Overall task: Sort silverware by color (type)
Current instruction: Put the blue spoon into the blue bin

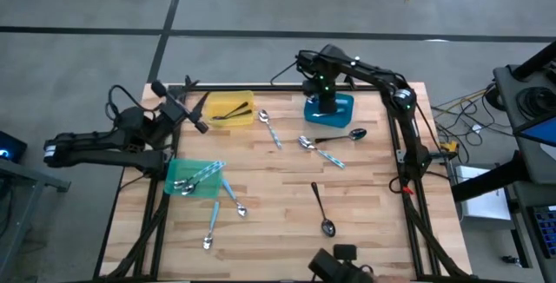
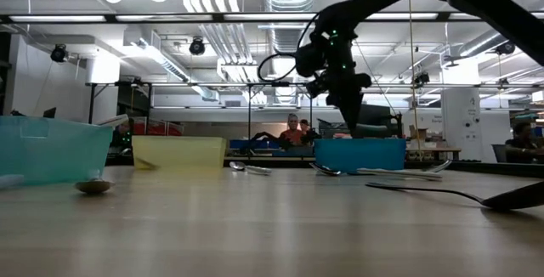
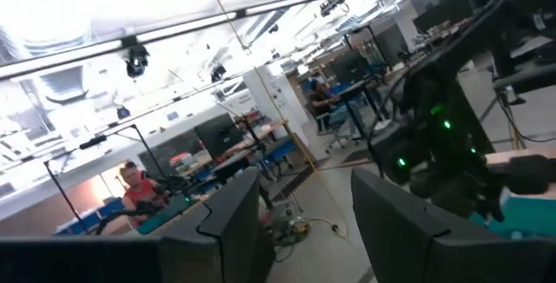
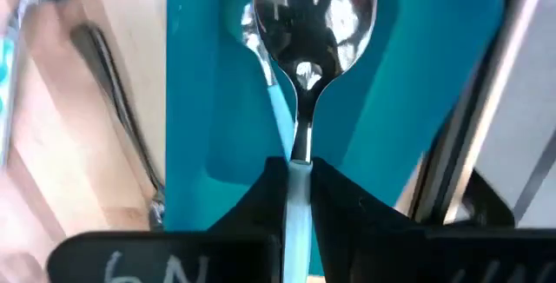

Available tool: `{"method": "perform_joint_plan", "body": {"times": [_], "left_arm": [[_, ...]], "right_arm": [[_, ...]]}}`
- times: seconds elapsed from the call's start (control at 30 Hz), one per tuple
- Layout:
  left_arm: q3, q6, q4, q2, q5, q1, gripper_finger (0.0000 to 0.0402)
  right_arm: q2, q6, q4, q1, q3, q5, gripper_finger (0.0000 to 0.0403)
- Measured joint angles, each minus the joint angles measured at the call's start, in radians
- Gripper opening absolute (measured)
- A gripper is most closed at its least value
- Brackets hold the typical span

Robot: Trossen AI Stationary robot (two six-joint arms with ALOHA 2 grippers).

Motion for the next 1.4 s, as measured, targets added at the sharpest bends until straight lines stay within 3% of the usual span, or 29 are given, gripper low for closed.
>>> {"method": "perform_joint_plan", "body": {"times": [0.27, 0.47, 1.4], "left_arm": [[0.000, 0.054, 0.000, -0.059, 0.000, 0.000, 0.0164], [-0.001, 0.072, -0.004, -0.083, -0.001, 0.000, 0.0164], [-0.002, 0.083, -0.021, -0.088, -0.007, 0.000, 0.0164]], "right_arm": [[0.017, -0.083, 0.010, -0.006, -0.017, 0.037, 0.0022], [0.018, -0.054, 0.068, -0.010, -0.065, 0.036, 0.0022], [0.062, -0.121, 0.203, -0.011, -0.172, 0.015, 0.0022]]}}
